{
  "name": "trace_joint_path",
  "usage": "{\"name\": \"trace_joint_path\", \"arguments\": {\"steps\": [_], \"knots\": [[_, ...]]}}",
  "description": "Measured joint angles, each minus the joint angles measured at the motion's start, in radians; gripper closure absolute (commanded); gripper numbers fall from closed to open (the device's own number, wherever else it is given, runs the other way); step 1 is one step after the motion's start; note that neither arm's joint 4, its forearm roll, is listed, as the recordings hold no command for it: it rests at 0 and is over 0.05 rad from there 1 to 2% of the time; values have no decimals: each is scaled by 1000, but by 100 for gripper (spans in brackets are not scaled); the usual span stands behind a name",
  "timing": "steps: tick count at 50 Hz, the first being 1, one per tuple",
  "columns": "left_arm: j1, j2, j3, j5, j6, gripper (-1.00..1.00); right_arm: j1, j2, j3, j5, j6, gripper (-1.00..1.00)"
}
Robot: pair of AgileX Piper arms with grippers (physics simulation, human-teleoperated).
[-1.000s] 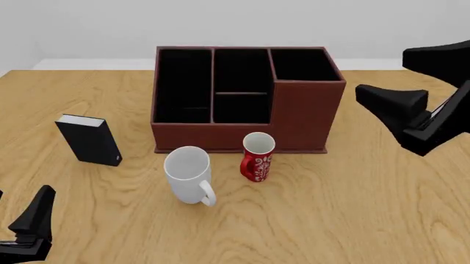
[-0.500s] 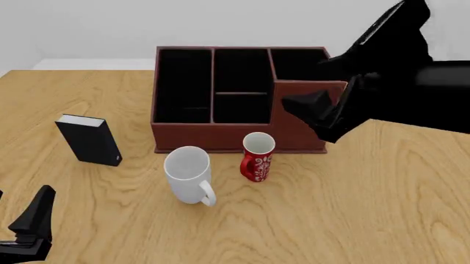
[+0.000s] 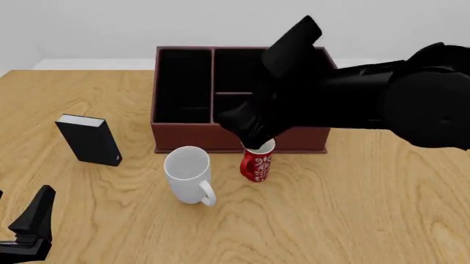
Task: Pick up the white mug and place it to the right of the caddy.
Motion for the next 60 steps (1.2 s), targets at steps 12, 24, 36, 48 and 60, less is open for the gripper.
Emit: {"name": "trace_joint_path", "arguments": {"steps": [12,24,36,48,60], "knots": [[0,0,0,0,0,-100,47,65,-20,-20,34,-100],[0,0,0,0,0,-100,80,112,-17,-46,68,-100],[0,0,0,0,0,-100,99,155,5,-84,116,-100],[0,0,0,0,0,-100,93,185,50,-125,177,-100],[0,0,0,0,0,-100,83,210,101,-171,241,-100]]}}
